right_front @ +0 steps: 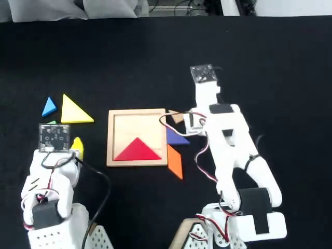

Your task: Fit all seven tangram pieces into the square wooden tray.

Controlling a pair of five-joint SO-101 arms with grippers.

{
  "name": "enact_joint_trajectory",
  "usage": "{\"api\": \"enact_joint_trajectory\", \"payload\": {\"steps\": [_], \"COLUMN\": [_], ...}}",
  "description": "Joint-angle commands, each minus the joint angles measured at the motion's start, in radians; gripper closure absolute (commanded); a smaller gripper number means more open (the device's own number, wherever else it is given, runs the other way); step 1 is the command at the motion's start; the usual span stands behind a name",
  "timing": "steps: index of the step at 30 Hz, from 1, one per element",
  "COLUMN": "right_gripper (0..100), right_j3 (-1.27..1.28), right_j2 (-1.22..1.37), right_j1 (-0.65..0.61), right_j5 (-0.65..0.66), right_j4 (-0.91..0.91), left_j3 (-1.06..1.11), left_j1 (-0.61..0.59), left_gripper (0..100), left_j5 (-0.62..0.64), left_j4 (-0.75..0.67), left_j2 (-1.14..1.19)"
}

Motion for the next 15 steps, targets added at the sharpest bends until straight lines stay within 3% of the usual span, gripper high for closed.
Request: {"api": "enact_joint_trajectory", "payload": {"steps": [1, 15], "right_gripper": [98.8, 98.7], "right_j3": [0.025, 0.074], "right_j2": [-0.048, -0.048], "right_j1": [0.018, 0.018], "right_j5": [0.006, 0.006], "right_j4": [-0.084, -0.155], "left_j3": [-0.174, -0.694], "left_j1": [0.082, 0.105], "left_gripper": [81, 81], "left_j5": [-0.018, -0.021], "left_j4": [0.075, 0.046], "left_j2": [0.021, 0.901]}}
